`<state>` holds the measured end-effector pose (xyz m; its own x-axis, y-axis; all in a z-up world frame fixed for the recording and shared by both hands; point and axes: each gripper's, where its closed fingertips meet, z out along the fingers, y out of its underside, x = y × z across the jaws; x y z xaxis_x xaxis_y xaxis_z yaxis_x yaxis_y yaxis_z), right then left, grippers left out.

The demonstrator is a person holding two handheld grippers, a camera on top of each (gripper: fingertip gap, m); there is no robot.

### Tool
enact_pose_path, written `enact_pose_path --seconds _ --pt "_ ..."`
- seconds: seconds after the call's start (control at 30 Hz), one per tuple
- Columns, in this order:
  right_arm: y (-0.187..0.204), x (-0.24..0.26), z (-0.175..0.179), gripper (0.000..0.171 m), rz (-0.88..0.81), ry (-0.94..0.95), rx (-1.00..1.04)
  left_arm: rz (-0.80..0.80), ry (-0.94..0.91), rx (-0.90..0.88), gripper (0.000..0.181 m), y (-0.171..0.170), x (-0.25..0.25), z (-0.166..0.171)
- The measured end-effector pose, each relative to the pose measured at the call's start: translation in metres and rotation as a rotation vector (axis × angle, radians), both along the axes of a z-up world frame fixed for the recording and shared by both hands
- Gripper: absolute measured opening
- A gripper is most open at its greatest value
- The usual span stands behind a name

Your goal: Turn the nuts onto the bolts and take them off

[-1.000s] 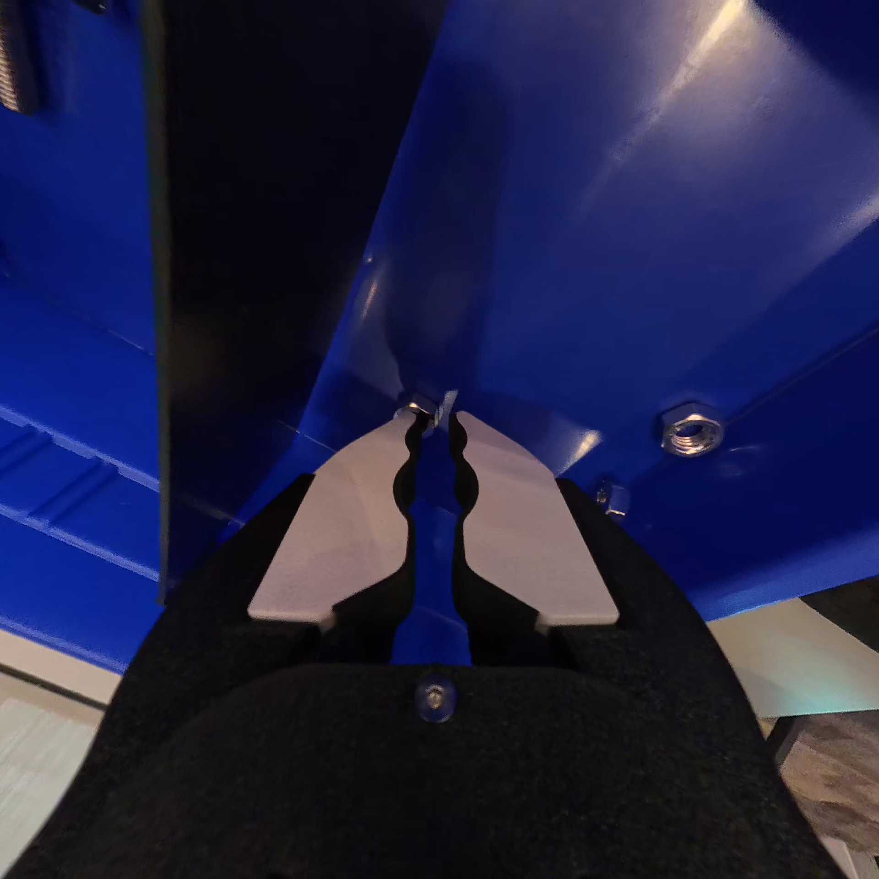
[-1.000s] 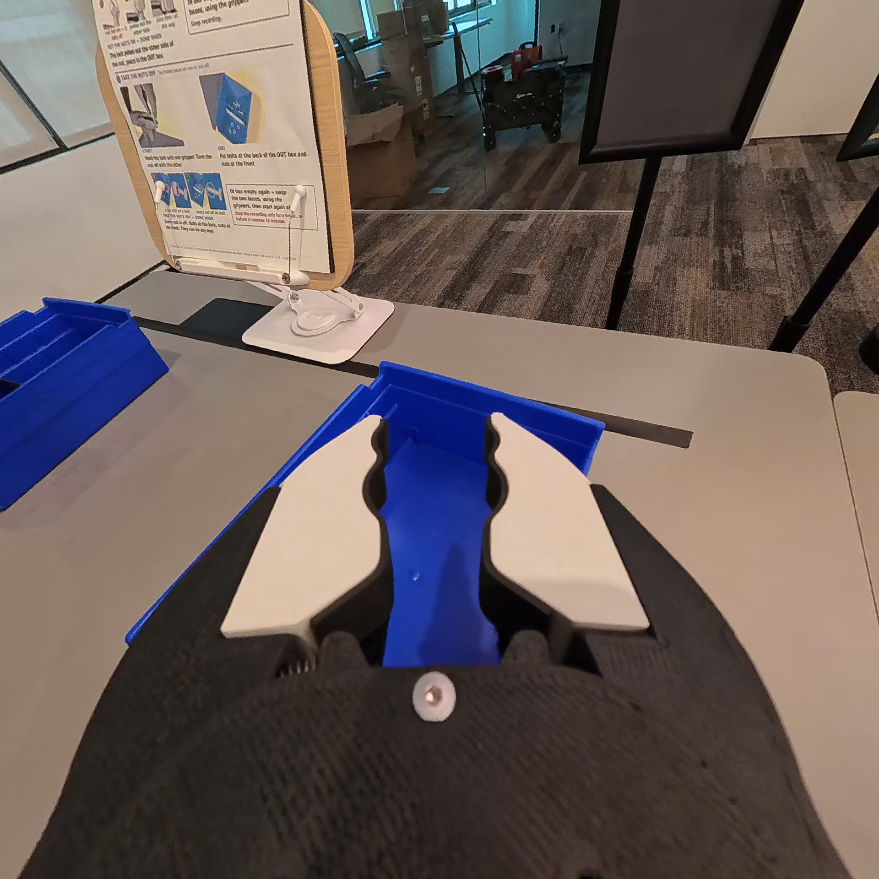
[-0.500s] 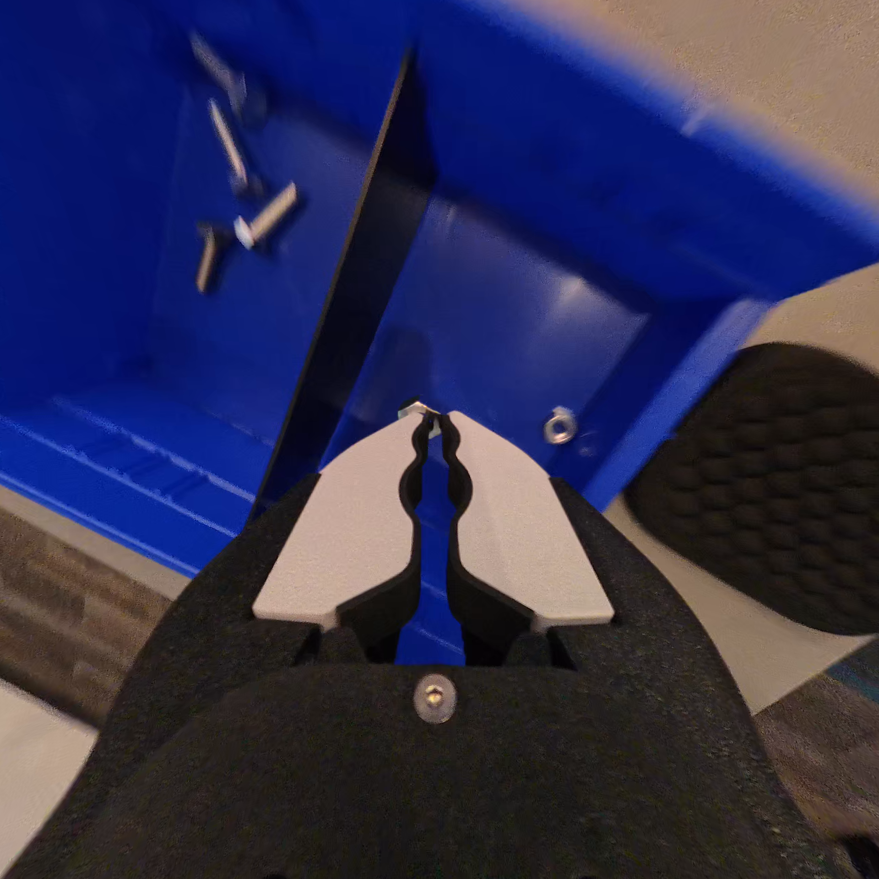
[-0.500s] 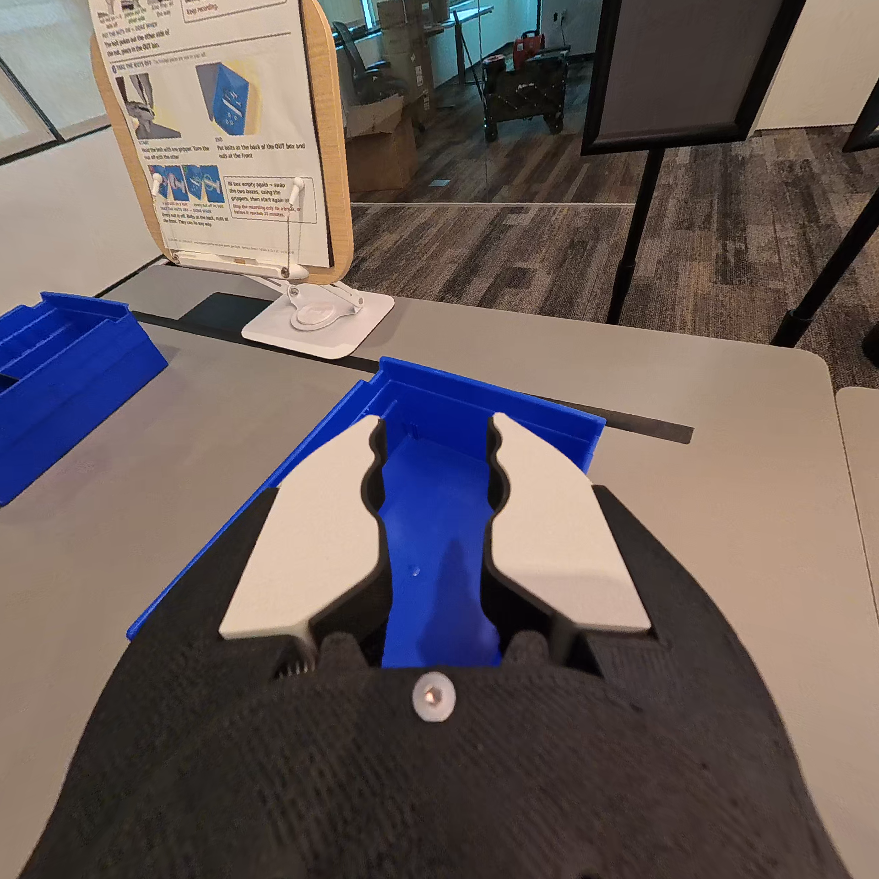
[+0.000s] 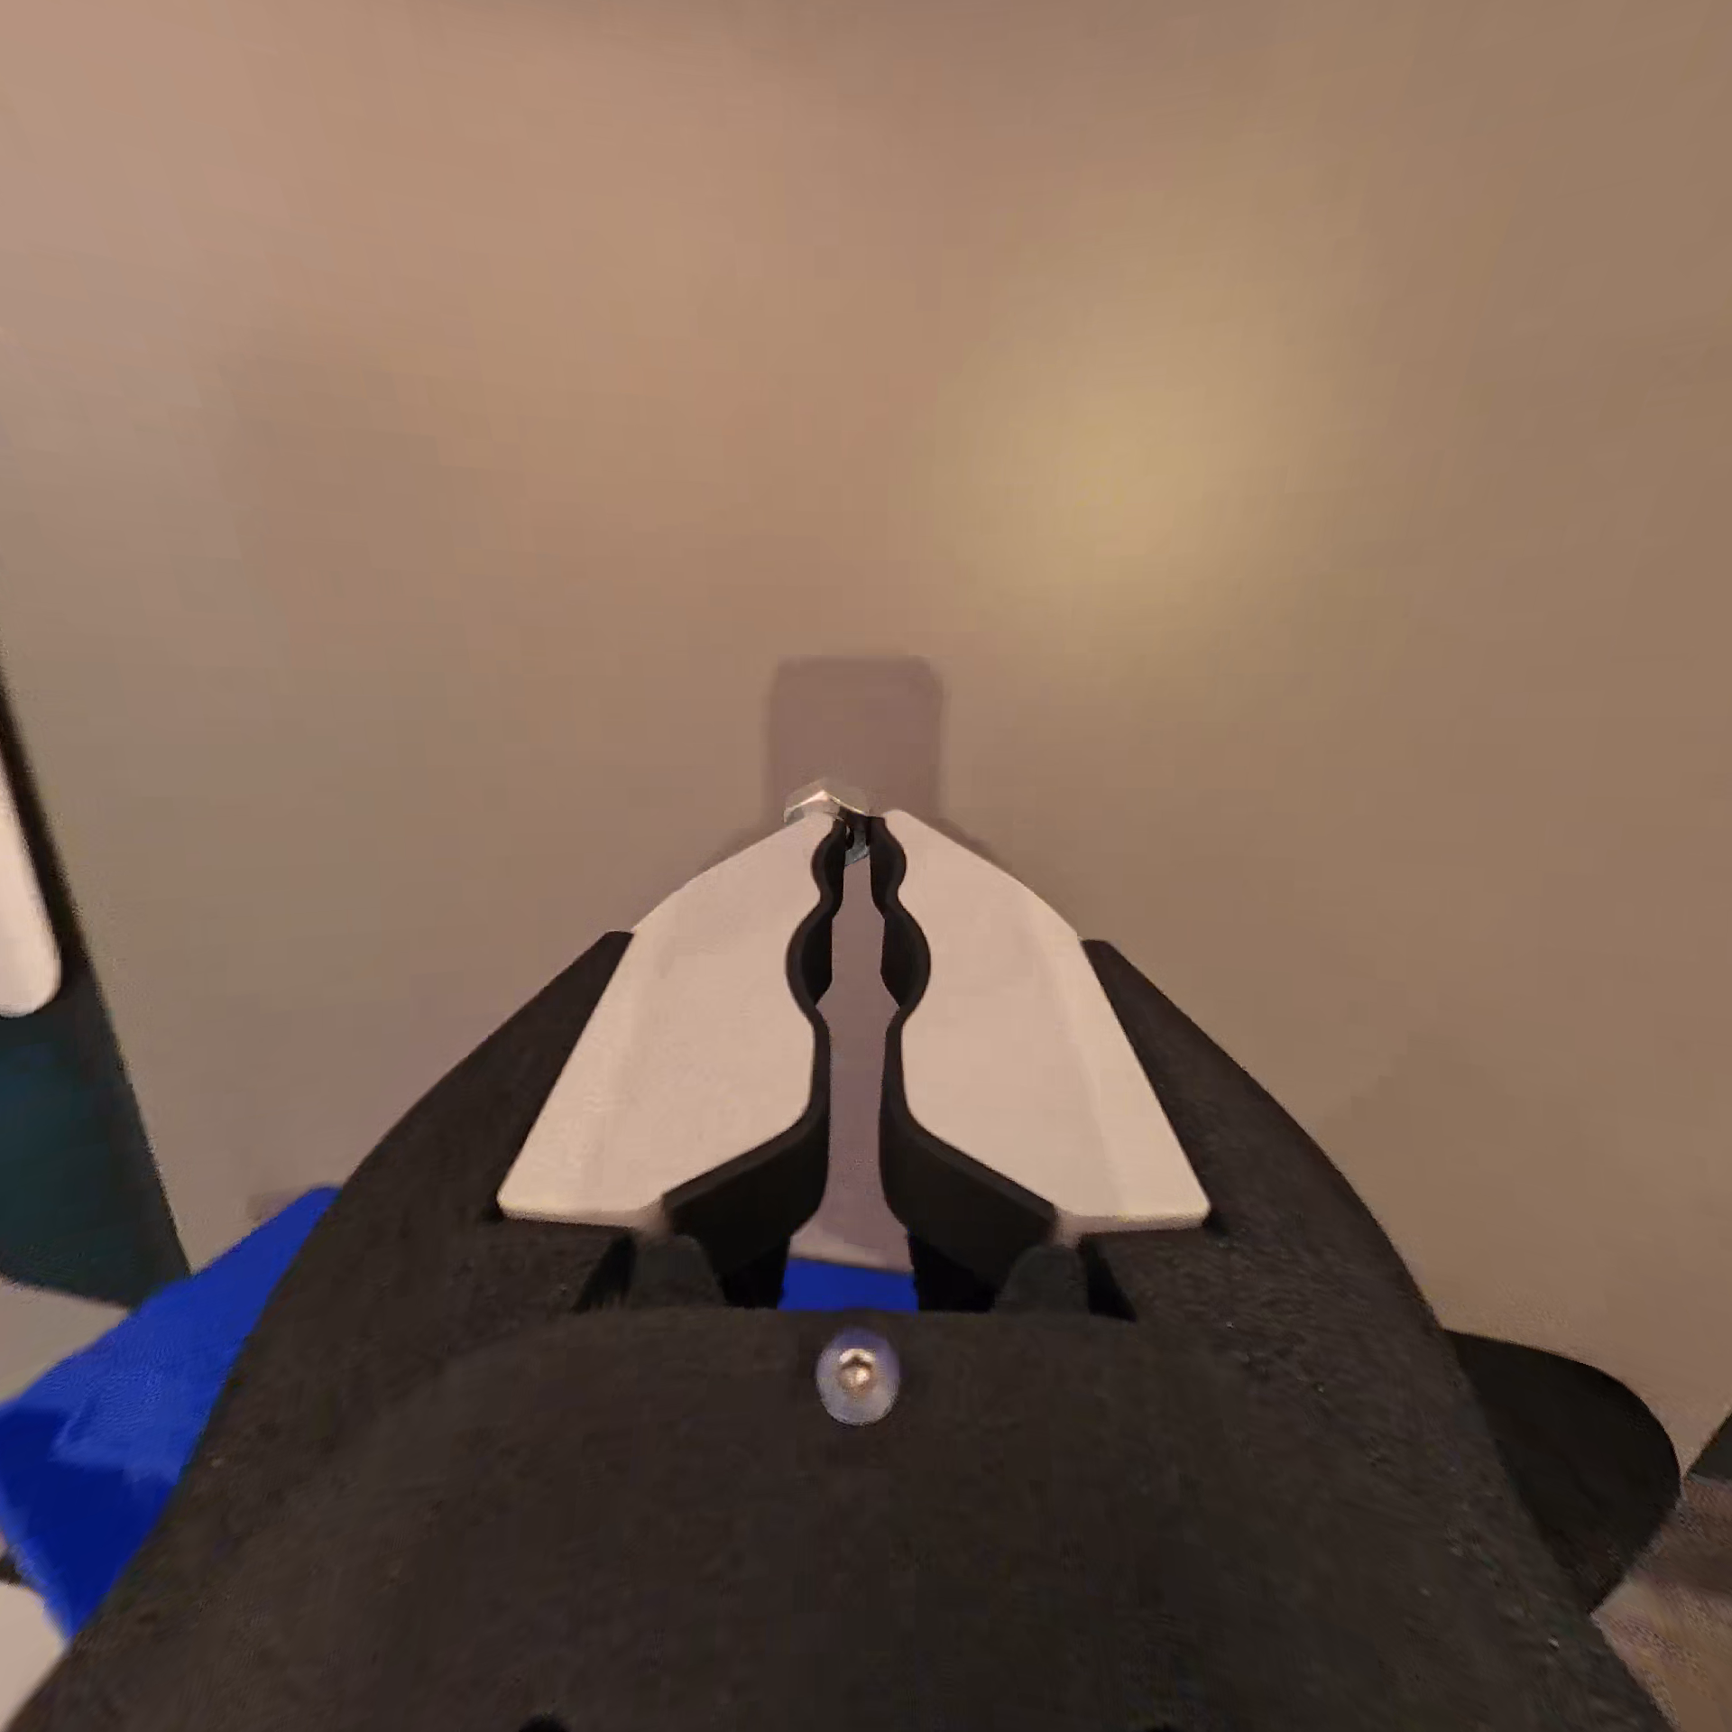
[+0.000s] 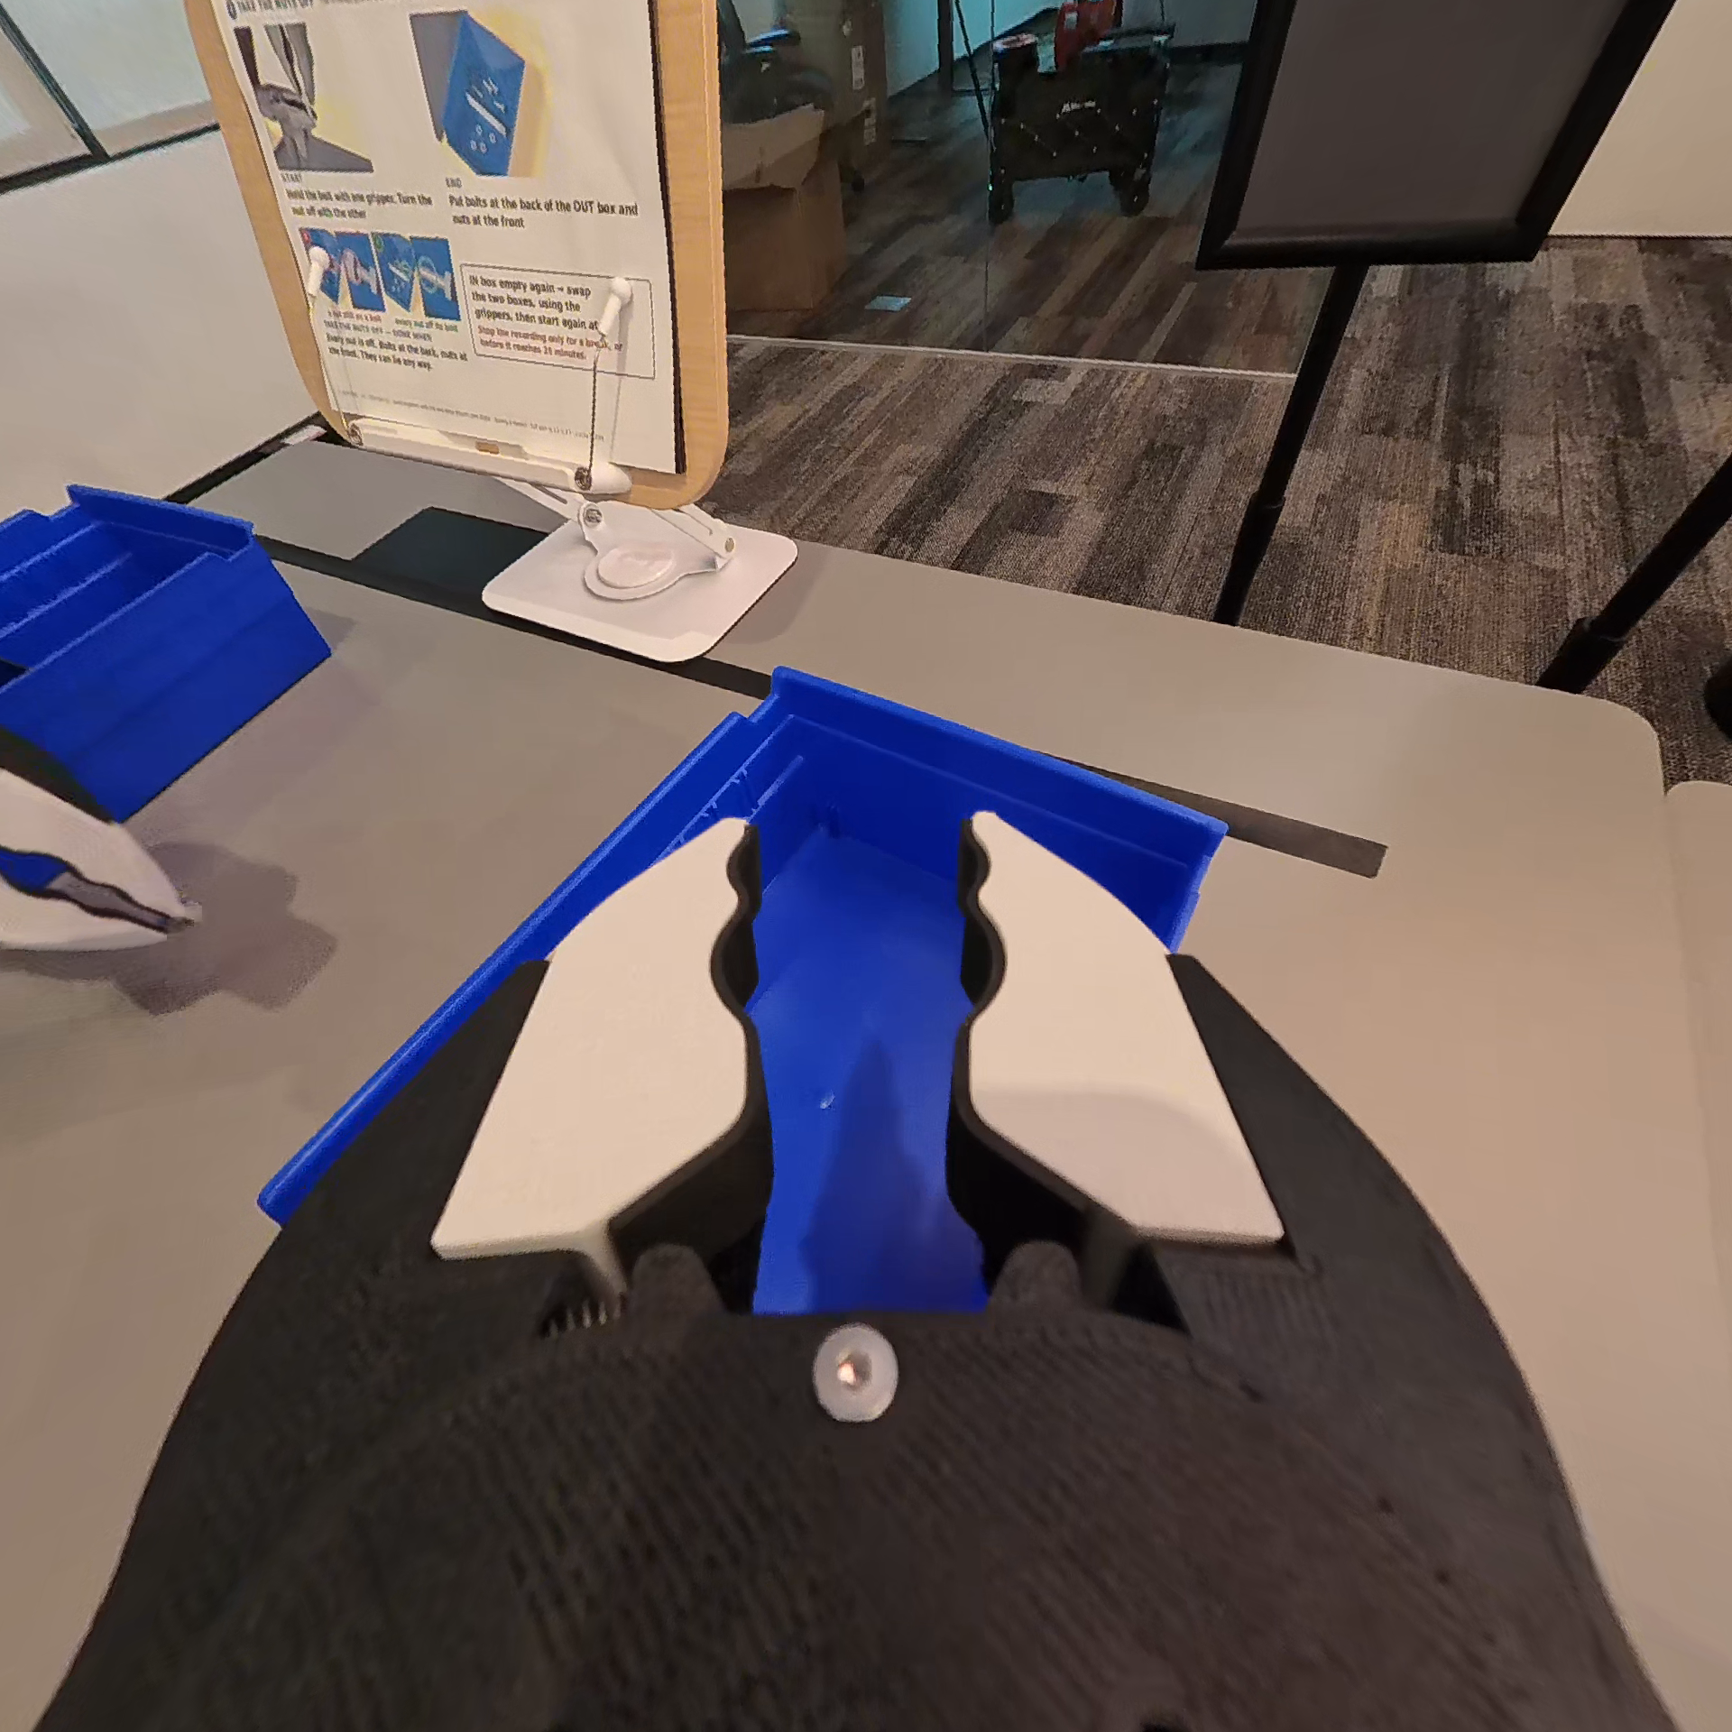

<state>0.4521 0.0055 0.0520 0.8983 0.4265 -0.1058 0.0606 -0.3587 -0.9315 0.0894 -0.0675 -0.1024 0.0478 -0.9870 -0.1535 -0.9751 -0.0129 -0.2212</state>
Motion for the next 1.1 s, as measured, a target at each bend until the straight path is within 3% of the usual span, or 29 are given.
enact_pose_path --seconds 0.23,0.63,0.73,0.83,0.93,1.0,1.1 --pt "-0.001 0.003 -0.002 0.041 0.019 0.042 -0.009 -0.046 0.136 0.003 0.004 0.005 0.016 -0.046" --pt "-0.001 0.001 -0.014 0.043 0.035 0.008 -0.058 -0.035 0.134 -0.013 0.010 0.007 0.022 -0.055" --pt "-0.003 0.004 -0.012 0.044 0.027 0.006 -0.051 0.006 0.039 0.007 0.012 0.012 0.017 -0.025" --pt "-0.006 0.005 -0.009 0.044 0.024 0.020 -0.040 0.081 -0.149 0.067 0.015 0.029 -0.006 0.045" --pt "-0.006 0.008 -0.006 0.044 0.008 0.038 -0.025 0.231 -0.292 0.101 0.022 0.059 -0.066 0.109" --pt "-0.006 0.005 -0.004 0.044 0.015 0.062 -0.020 0.323 -0.253 0.144 0.024 0.085 -0.122 0.123" --pt "-0.005 -0.001 -0.003 0.044 0.024 0.064 -0.022 0.399 -0.090 0.183 0.022 0.121 -0.202 0.103"
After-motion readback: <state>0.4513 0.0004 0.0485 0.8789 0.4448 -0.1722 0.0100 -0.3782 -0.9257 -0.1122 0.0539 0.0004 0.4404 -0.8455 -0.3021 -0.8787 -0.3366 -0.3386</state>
